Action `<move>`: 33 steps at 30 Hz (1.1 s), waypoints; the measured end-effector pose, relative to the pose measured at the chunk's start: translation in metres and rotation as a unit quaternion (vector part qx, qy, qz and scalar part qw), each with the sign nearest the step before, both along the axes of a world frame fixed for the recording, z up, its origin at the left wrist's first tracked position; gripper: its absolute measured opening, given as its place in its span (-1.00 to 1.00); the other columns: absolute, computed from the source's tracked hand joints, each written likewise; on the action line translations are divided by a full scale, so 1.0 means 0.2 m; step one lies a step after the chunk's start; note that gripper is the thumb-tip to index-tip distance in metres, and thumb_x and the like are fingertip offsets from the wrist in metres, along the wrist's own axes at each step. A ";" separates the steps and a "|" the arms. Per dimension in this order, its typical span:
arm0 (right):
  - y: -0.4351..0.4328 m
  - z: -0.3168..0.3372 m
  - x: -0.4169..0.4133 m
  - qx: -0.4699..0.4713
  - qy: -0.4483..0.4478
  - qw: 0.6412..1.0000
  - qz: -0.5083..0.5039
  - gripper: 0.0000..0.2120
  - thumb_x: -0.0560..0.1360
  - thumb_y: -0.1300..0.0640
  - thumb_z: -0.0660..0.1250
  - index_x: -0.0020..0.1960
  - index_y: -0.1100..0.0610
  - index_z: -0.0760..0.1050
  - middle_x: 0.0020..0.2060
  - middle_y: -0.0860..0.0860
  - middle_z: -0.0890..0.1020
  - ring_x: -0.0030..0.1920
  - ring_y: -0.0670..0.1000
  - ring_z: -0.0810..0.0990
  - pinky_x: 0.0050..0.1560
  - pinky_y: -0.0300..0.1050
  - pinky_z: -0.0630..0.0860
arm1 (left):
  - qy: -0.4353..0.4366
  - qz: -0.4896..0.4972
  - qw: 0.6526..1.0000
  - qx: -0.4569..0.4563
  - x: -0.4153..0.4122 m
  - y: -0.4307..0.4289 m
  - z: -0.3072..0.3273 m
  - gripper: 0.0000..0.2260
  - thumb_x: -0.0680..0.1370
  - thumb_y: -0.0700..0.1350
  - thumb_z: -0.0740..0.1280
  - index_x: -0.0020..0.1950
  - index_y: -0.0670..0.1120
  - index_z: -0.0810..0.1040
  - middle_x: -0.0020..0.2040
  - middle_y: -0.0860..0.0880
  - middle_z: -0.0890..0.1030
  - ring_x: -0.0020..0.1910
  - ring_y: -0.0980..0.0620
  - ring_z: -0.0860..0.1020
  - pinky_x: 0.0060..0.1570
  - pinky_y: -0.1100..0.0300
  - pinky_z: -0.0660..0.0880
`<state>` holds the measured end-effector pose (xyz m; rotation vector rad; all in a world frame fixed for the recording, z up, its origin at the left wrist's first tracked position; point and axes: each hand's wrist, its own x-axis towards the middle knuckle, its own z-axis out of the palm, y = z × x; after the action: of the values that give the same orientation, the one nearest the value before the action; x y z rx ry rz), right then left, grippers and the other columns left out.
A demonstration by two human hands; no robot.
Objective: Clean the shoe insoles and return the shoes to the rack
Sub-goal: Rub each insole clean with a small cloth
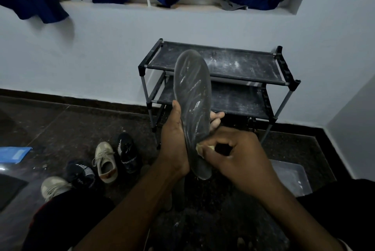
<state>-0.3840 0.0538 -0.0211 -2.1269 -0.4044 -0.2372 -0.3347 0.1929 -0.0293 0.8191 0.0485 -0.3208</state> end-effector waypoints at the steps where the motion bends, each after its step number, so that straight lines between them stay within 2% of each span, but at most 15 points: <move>1: -0.01 0.00 0.01 -0.002 0.000 1.000 -0.009 -0.89 0.46 0.19 0.53 -0.14 -0.01 0.74 -0.19 -0.17 0.69 -0.12 -0.15 0.68 -0.07 -0.16 0.59 | 0.002 -0.002 1.000 -0.010 0.00 0.01 0.00 -0.27 0.62 0.35 0.02 0.37 -0.26 0.49 0.21 -0.37 0.61 0.07 -0.16 0.65 0.18 0.04 0.57; 3: -0.04 0.00 0.04 0.005 -0.011 0.999 -0.050 -0.90 0.45 0.19 0.53 -0.15 -0.01 0.73 -0.22 -0.17 0.68 -0.17 -0.15 0.66 -0.15 -0.25 0.55 | -0.007 -0.009 1.000 0.003 0.00 0.01 -0.01 -0.25 0.62 0.35 -0.01 0.43 -0.26 0.43 0.23 -0.35 0.60 0.12 -0.15 0.65 0.13 0.02 0.61; 5: -0.04 0.01 0.05 0.016 -0.023 0.998 -0.064 -0.91 0.46 0.20 0.53 -0.14 0.02 0.74 -0.20 -0.16 0.69 -0.16 -0.17 0.66 -0.15 -0.34 0.50 | -0.017 -0.017 0.999 0.034 0.00 0.00 -0.01 -0.24 0.64 0.34 -0.08 0.42 -0.28 0.44 0.22 -0.33 0.62 0.20 -0.17 0.63 0.17 -0.04 0.58; 7: 0.00 0.01 0.04 0.011 -0.021 0.999 -0.035 -0.91 0.47 0.21 0.53 -0.14 0.03 0.74 -0.18 -0.16 0.70 -0.13 -0.16 0.67 -0.11 -0.29 0.54 | -0.015 -0.021 0.999 0.034 -0.01 -0.01 -0.01 -0.24 0.64 0.34 -0.07 0.30 -0.30 0.53 0.20 -0.34 0.62 0.20 -0.19 0.63 0.22 -0.04 0.55; 10: -0.02 0.01 0.02 0.010 0.008 1.000 -0.011 -0.90 0.46 0.20 0.54 -0.17 0.01 0.74 -0.23 -0.16 0.70 -0.16 -0.13 0.68 -0.10 -0.17 0.59 | 0.002 -0.023 1.000 -0.012 0.00 0.01 0.00 -0.24 0.62 0.35 0.00 0.14 -0.30 0.64 0.21 -0.34 0.62 0.12 -0.17 0.64 0.11 0.05 0.63; 12: -0.05 0.01 0.04 0.024 -0.002 0.999 -0.043 -0.89 0.45 0.21 0.54 -0.17 0.01 0.74 -0.24 -0.17 0.69 -0.18 -0.13 0.68 -0.11 -0.20 0.58 | -0.007 -0.022 1.000 -0.002 -0.01 0.01 0.00 -0.26 0.64 0.34 -0.02 0.18 -0.27 0.62 0.20 -0.33 0.63 0.17 -0.20 0.63 0.06 0.04 0.65; 14: -0.03 0.01 0.05 0.037 -0.016 0.998 -0.049 -0.90 0.46 0.22 0.54 -0.14 0.03 0.74 -0.21 -0.17 0.70 -0.14 -0.16 0.68 -0.09 -0.26 0.58 | -0.016 -0.030 0.999 0.021 -0.02 -0.01 0.00 -0.27 0.65 0.33 -0.07 0.21 -0.25 0.59 0.19 -0.33 0.63 0.22 -0.20 0.62 0.16 -0.02 0.59; 17: 0.02 0.01 0.00 0.044 0.002 0.999 0.016 -0.90 0.47 0.24 0.53 -0.12 0.05 0.75 -0.19 -0.15 0.71 -0.11 -0.14 0.70 -0.08 -0.31 0.57 | -0.016 -0.033 0.999 0.016 -0.02 0.00 0.00 -0.27 0.64 0.33 -0.06 0.13 -0.26 0.62 0.18 -0.34 0.63 0.16 -0.16 0.65 0.19 0.02 0.58; 19: 0.01 0.00 -0.01 0.051 0.018 0.998 0.031 -0.90 0.47 0.24 0.53 -0.13 0.05 0.75 -0.20 -0.15 0.72 -0.13 -0.12 0.70 -0.09 -0.22 0.61 | -0.013 -0.027 1.000 -0.001 -0.02 0.01 0.01 -0.26 0.64 0.33 -0.02 0.13 -0.30 0.61 0.19 -0.34 0.63 0.08 -0.12 0.67 0.17 0.06 0.60; 21: -0.01 0.00 0.02 0.060 0.017 0.998 -0.004 -0.89 0.46 0.22 0.54 -0.14 0.02 0.75 -0.18 -0.16 0.72 -0.13 -0.12 0.70 -0.07 -0.11 0.63 | -0.015 -0.033 0.999 -0.004 -0.02 0.01 0.01 -0.25 0.64 0.33 -0.04 0.13 -0.30 0.61 0.19 -0.33 0.63 0.10 -0.12 0.67 0.15 0.03 0.61; 24: 0.01 0.01 0.03 0.076 -0.007 0.997 -0.023 -0.90 0.46 0.23 0.54 -0.10 0.04 0.75 -0.18 -0.16 0.72 -0.11 -0.12 0.70 -0.05 -0.14 0.63 | -0.019 -0.038 0.999 0.006 -0.04 -0.02 0.01 -0.24 0.65 0.32 -0.07 0.07 -0.28 0.66 0.13 -0.32 0.66 0.20 -0.18 0.63 0.18 -0.01 0.56; 28: 0.01 0.02 -0.01 0.072 0.029 0.996 0.044 -0.89 0.46 0.25 0.52 -0.10 0.06 0.75 -0.17 -0.14 0.74 -0.09 -0.12 0.71 -0.02 -0.21 0.63 | -0.016 -0.032 0.999 0.025 -0.03 -0.01 0.01 -0.25 0.65 0.32 -0.06 0.18 -0.30 0.59 0.16 -0.32 0.65 0.18 -0.13 0.65 0.14 0.08 0.59; 33: 0.00 0.02 0.03 0.076 -0.003 0.997 0.000 -0.91 0.47 0.22 0.53 -0.10 0.05 0.75 -0.17 -0.15 0.73 -0.09 -0.13 0.71 -0.01 -0.11 0.64 | -0.024 -0.044 0.999 0.013 -0.05 -0.03 0.02 -0.26 0.66 0.31 -0.07 0.16 -0.27 0.64 0.19 -0.37 0.61 0.21 -0.21 0.62 0.12 0.02 0.61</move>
<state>-0.3774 0.0540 -0.0163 -1.9768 -0.3769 -0.2657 -0.3452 0.1876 -0.0255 0.8565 -0.0278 -0.3852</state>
